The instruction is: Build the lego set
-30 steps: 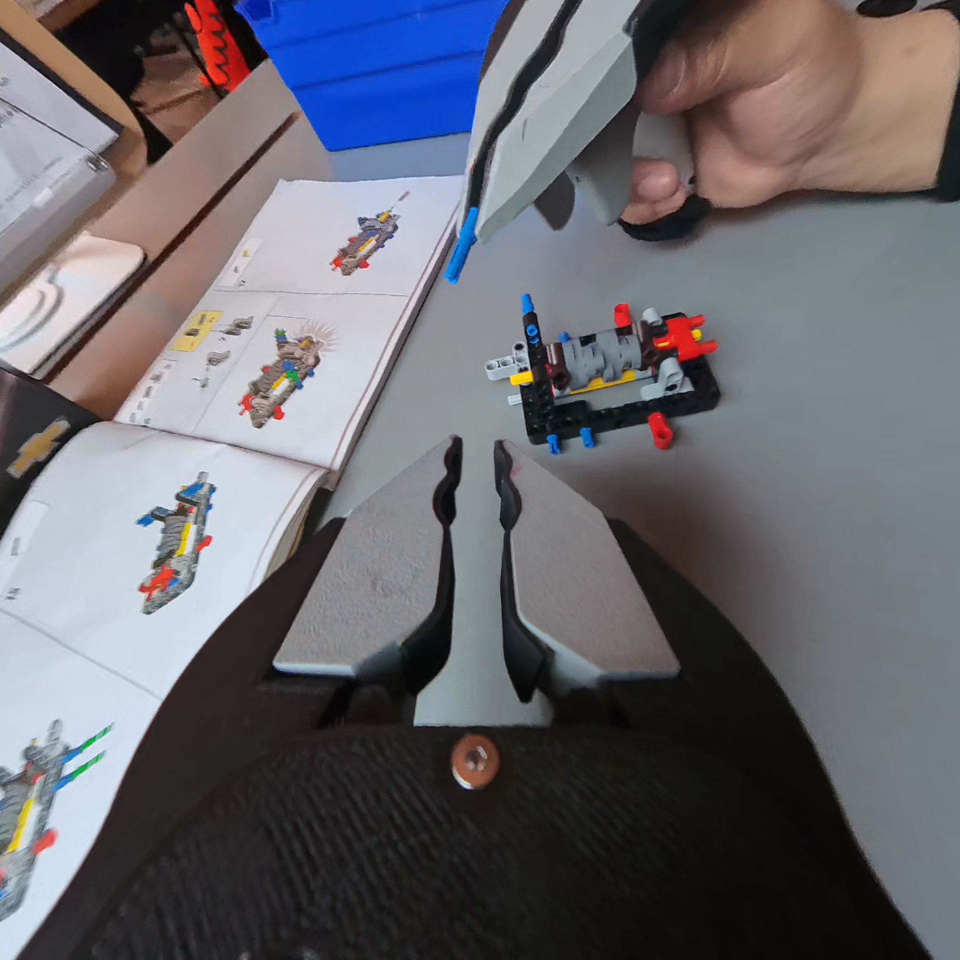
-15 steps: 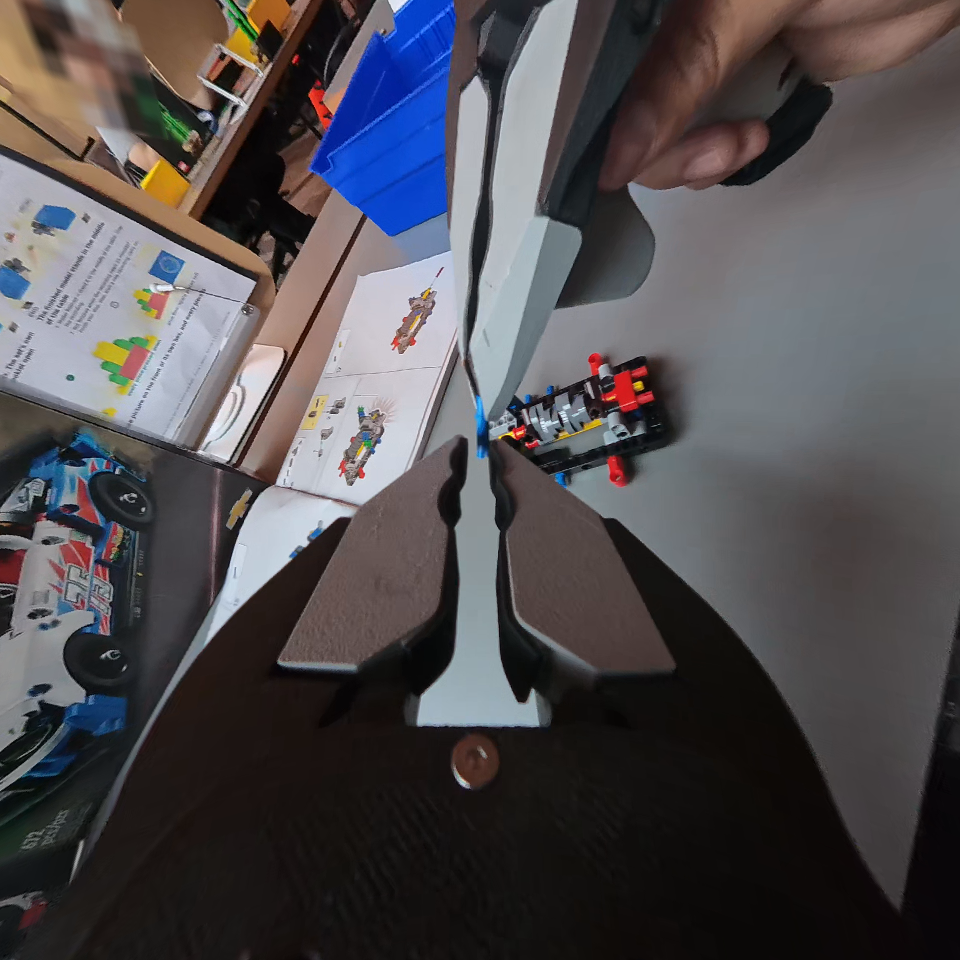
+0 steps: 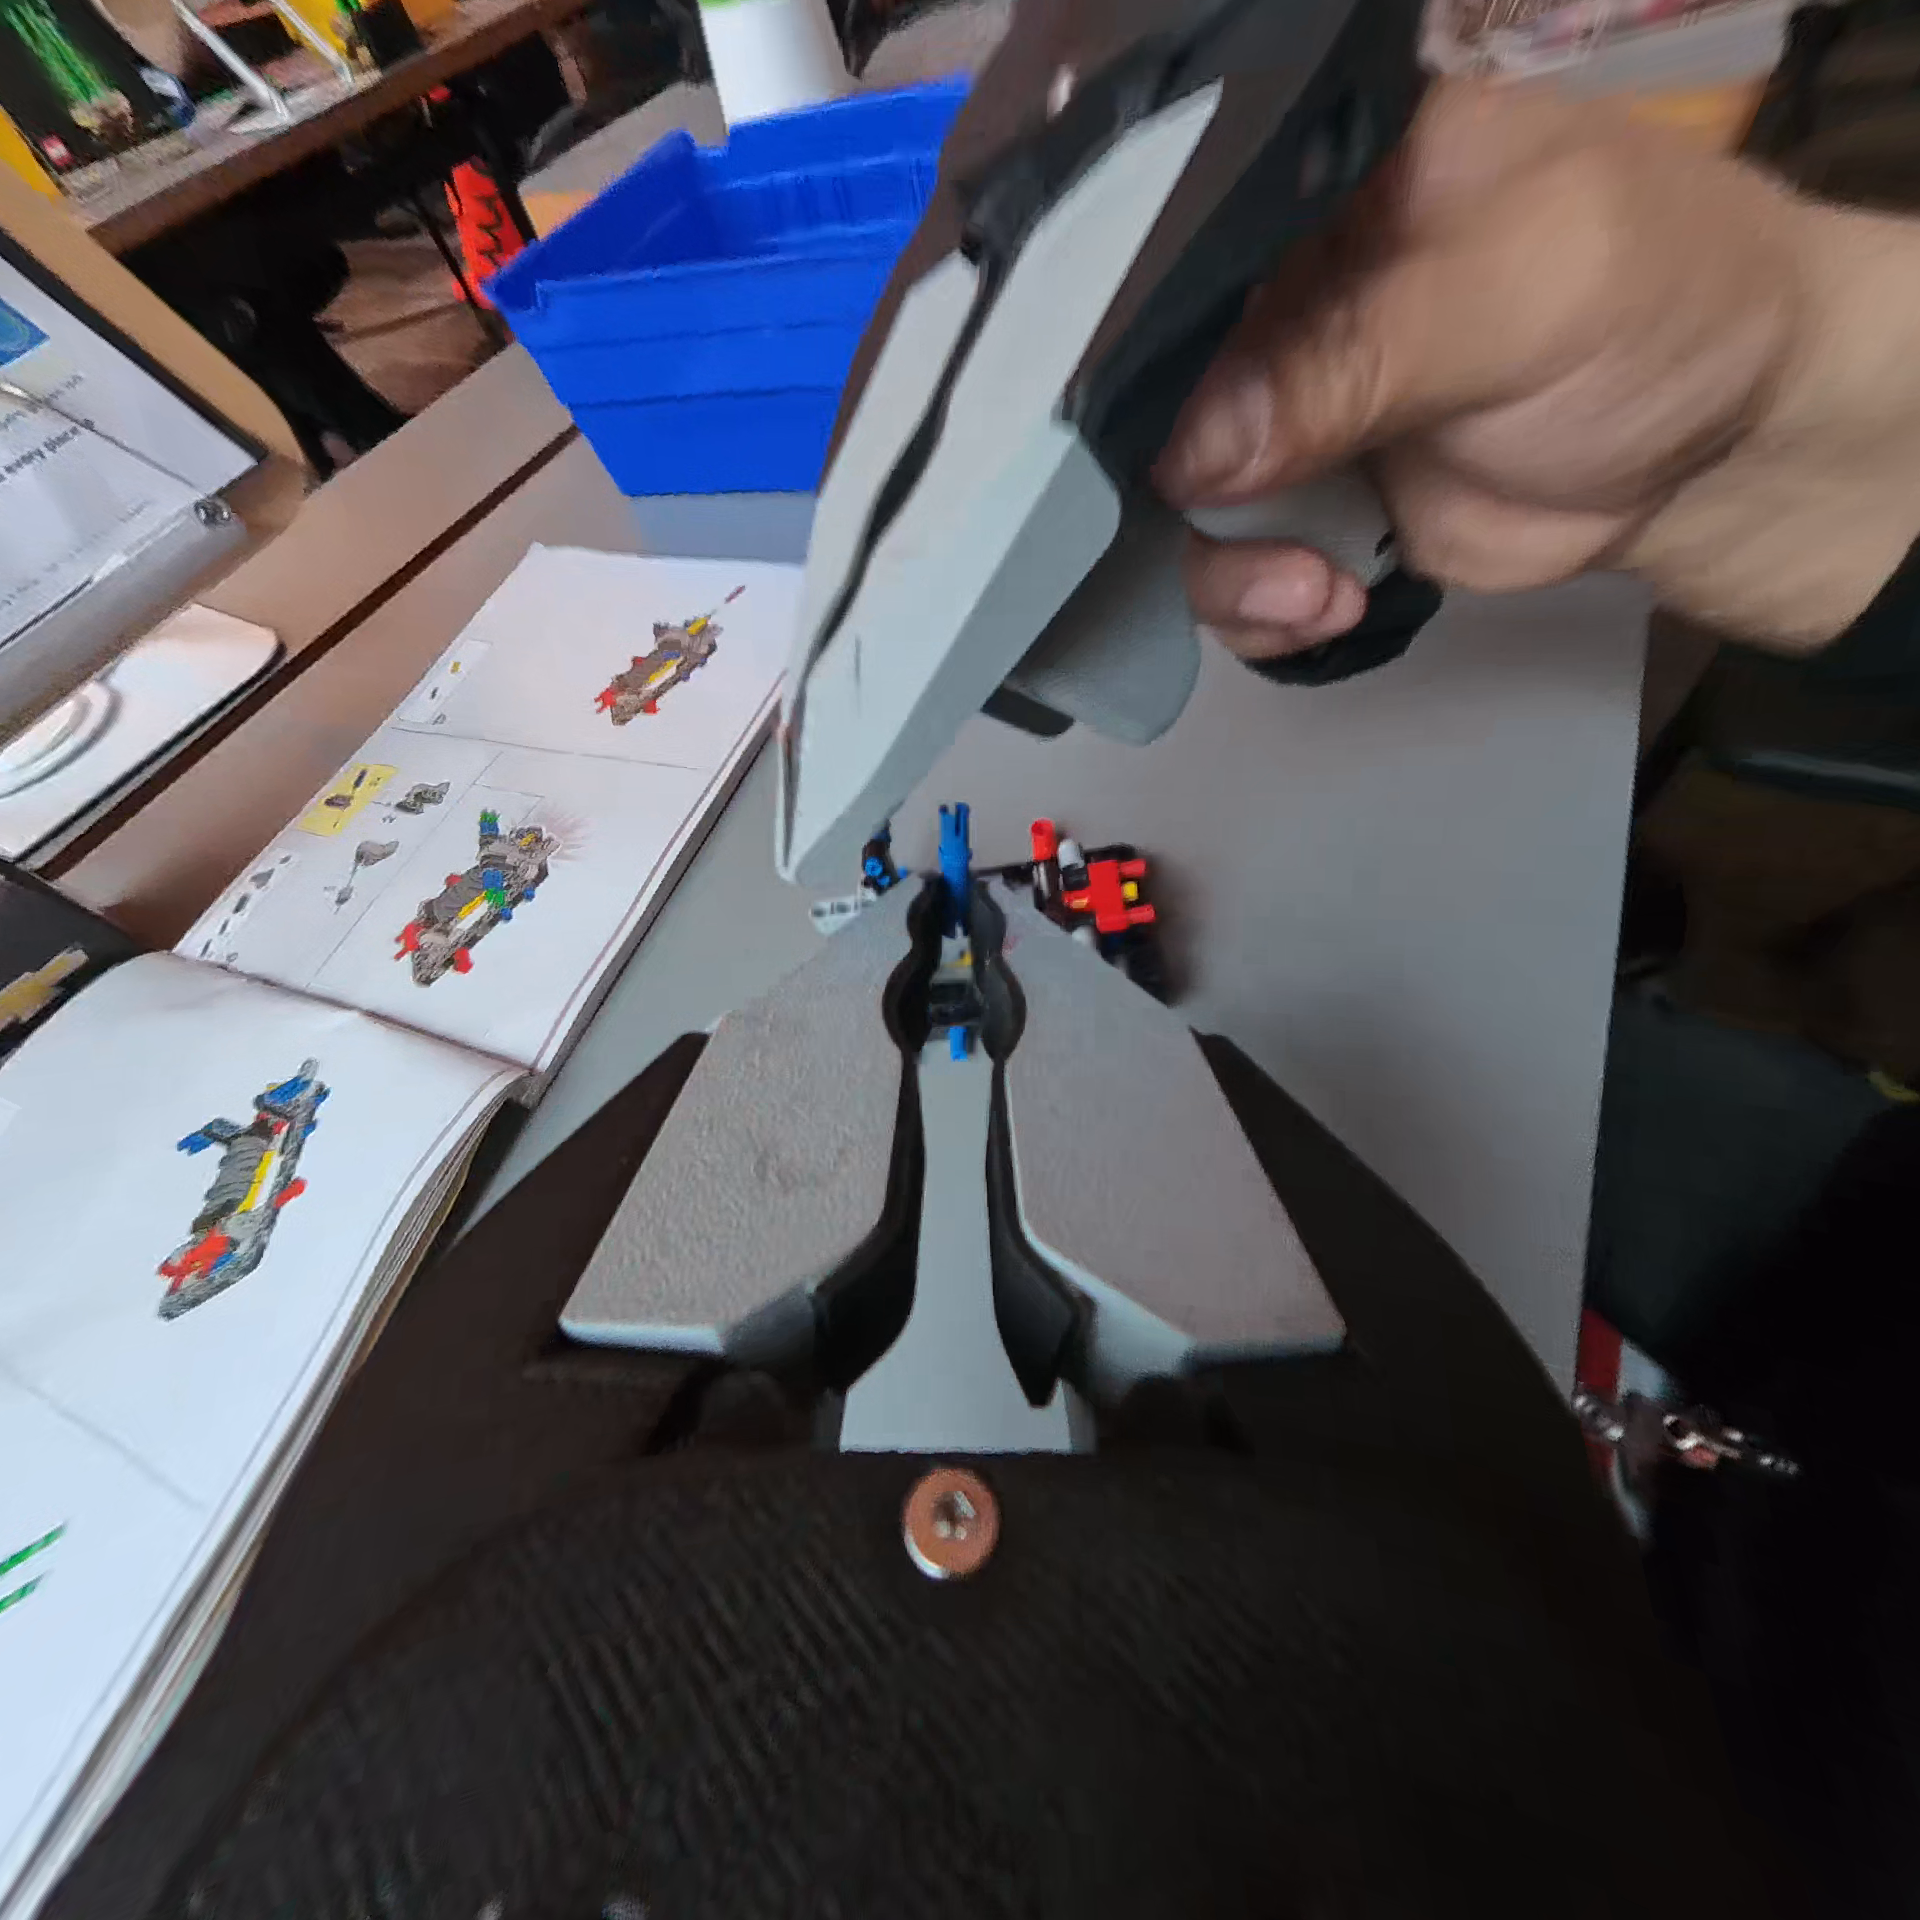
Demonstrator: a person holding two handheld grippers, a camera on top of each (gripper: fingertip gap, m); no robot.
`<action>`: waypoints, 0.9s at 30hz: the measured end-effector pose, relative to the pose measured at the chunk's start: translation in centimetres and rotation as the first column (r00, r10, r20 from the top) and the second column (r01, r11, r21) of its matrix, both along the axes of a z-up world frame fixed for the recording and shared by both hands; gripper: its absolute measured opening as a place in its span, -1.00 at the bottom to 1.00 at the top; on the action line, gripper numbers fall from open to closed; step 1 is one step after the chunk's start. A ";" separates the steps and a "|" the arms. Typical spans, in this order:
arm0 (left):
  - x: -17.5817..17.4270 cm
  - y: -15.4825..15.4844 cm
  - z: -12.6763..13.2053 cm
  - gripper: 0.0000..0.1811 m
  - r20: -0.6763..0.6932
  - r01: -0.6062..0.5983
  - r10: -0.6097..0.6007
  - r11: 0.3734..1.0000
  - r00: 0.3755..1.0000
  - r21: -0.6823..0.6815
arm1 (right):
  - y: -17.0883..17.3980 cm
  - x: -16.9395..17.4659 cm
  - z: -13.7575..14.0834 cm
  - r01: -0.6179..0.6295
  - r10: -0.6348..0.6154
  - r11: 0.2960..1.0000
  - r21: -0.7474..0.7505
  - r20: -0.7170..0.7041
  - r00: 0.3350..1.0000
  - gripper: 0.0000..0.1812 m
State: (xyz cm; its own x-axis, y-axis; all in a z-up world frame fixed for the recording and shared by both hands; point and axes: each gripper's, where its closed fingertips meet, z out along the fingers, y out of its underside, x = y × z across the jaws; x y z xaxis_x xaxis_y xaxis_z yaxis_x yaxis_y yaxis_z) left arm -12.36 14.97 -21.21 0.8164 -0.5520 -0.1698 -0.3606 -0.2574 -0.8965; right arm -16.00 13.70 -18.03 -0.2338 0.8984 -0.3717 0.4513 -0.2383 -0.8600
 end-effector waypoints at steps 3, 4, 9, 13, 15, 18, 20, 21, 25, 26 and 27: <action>-0.3 -0.3 1.2 -0.98 0.132 0.041 -0.040 0.999 0.990 -0.007 | 1.5 0.4 0.9 0.052 -0.051 0.999 0.014 -0.066 0.997 -0.77; -0.5 -0.4 1.7 -0.98 0.181 0.053 -0.052 0.999 0.982 0.000 | 1.5 0.8 1.7 0.046 -0.046 0.999 -0.003 -0.117 0.992 -0.76; -1.6 -0.3 1.9 -0.98 0.328 0.053 -0.036 0.998 0.944 -0.043 | 0.3 1.9 1.6 -0.027 0.023 0.999 -0.019 -0.169 0.985 -0.77; -0.9 -0.4 1.7 -0.98 0.344 0.080 -0.058 0.996 0.937 -0.050 | -0.3 0.8 0.4 -0.009 0.012 1.000 0.022 -0.133 0.991 -0.84; -0.5 -0.6 1.4 -0.98 0.323 0.090 -0.067 0.994 0.944 -0.059 | -0.7 0.4 0.1 -0.012 0.015 0.999 0.032 -0.115 0.993 -0.99; -0.7 -0.8 0.6 -0.94 0.278 0.088 -0.062 0.993 0.958 -0.080 | -0.6 -0.1 -0.6 0.003 0.001 0.998 0.066 -0.056 0.998 -0.99; -1.4 -1.3 -1.7 -0.74 0.211 0.094 -0.052 0.976 0.976 -0.196 | -0.3 -0.5 -1.2 0.024 -0.024 0.996 0.092 0.001 1.000 -0.99; -2.2 -1.5 -2.6 -0.62 0.175 0.074 -0.032 0.969 0.984 -0.237 | -0.3 -0.6 -1.7 0.024 -0.029 0.995 0.098 0.041 0.999 -0.99; -4.4 -2.2 -2.2 -0.50 0.048 0.009 -0.004 0.994 0.999 -0.109 | -0.8 -1.3 -3.1 0.022 -0.028 0.999 0.045 0.143 0.989 -0.99; -4.4 -2.5 -1.5 -0.47 0.015 0.010 -0.009 0.998 1.000 -0.055 | -1.0 -1.5 -3.4 0.015 -0.017 1.000 0.014 0.166 0.986 -0.99; -4.4 -2.7 -0.8 -0.43 -0.028 0.018 -0.018 1.000 0.999 0.002 | -1.1 -1.6 -3.6 0.015 -0.011 1.000 -0.021 0.178 0.984 -0.99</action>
